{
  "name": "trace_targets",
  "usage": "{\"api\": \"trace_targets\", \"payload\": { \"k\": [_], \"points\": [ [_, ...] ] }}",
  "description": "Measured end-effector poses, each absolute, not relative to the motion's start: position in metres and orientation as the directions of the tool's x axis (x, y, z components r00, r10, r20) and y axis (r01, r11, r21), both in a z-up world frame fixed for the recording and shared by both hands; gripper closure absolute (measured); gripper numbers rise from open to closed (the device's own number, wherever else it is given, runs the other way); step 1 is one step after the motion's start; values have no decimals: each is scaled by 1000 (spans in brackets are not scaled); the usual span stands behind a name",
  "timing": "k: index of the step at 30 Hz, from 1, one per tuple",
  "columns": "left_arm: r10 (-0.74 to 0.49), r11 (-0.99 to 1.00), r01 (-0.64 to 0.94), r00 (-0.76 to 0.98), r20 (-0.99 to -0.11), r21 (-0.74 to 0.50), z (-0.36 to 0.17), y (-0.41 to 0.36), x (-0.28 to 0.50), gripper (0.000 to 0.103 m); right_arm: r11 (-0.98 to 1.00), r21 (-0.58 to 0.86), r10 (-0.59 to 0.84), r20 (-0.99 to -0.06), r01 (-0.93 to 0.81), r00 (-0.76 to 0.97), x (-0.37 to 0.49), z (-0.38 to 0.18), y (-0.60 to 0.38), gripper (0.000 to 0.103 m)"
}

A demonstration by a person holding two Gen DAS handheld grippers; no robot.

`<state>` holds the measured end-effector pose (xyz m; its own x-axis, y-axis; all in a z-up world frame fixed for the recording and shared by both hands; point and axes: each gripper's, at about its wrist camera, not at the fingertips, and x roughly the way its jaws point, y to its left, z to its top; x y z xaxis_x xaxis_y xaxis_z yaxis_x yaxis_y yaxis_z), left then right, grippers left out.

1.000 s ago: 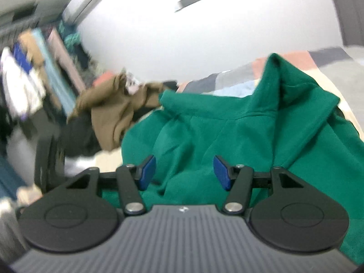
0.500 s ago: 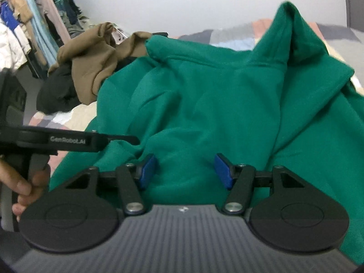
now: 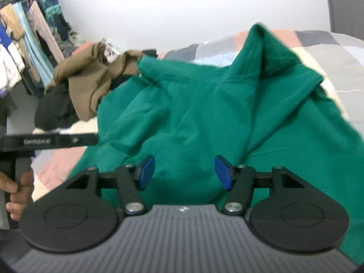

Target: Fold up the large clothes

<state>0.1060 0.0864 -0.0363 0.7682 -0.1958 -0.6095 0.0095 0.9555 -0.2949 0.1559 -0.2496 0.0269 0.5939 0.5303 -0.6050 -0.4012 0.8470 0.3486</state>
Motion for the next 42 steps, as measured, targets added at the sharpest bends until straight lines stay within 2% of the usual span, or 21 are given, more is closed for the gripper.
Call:
{"api": "trace_targets", "payload": {
  "k": [4, 10, 13, 15, 21, 27, 30, 33, 39, 40, 42],
  "points": [
    [-163, 955, -41, 756, -634, -294, -25, 111, 84, 45, 864, 349, 503, -631, -363, 591, 149, 50, -284, 40],
    [-174, 915, -137, 713, -680, -378, -18, 164, 66, 43, 894, 292, 445, -672, -340, 592, 139, 69, -350, 40],
    [-208, 886, -185, 662, -720, -426, -27, 188, 65, 40, 897, 349, 442, -684, -271, 580, 145, 66, -386, 24],
    [-226, 859, -228, 635, -739, -459, -37, 200, 65, 40, 885, 411, 459, -691, -219, 559, 152, 56, -406, 15],
    [-264, 783, -339, 579, -771, -522, -72, 211, 73, 37, 820, 569, 472, -737, 66, 483, 178, -2, -449, 15],
    [-246, 810, -382, 467, -849, -445, -96, 201, 88, 36, 797, 574, 455, -774, 187, 440, 189, -54, -456, 12],
    [-266, 807, -379, 451, -852, -452, -102, 195, 91, 34, 793, 590, 475, -754, 151, 453, 190, -55, -451, 11],
    [-306, 798, -359, 452, -838, -485, -104, 190, 90, 34, 763, 643, 566, -717, 71, 406, 194, -54, -440, 11],
    [-489, 714, -223, 519, -701, -664, -91, 180, 77, 34, 706, 698, 691, -644, -116, 329, 193, -35, -412, 11],
    [-494, 714, -212, 522, -695, -667, -89, 178, 76, 34, 700, 698, 702, -635, -148, 323, 192, -31, -408, 11],
    [-462, 746, -237, 488, -740, -622, -92, 173, 76, 34, 691, 701, 713, -622, -178, 323, 192, -25, -403, 11]
  ]
}}
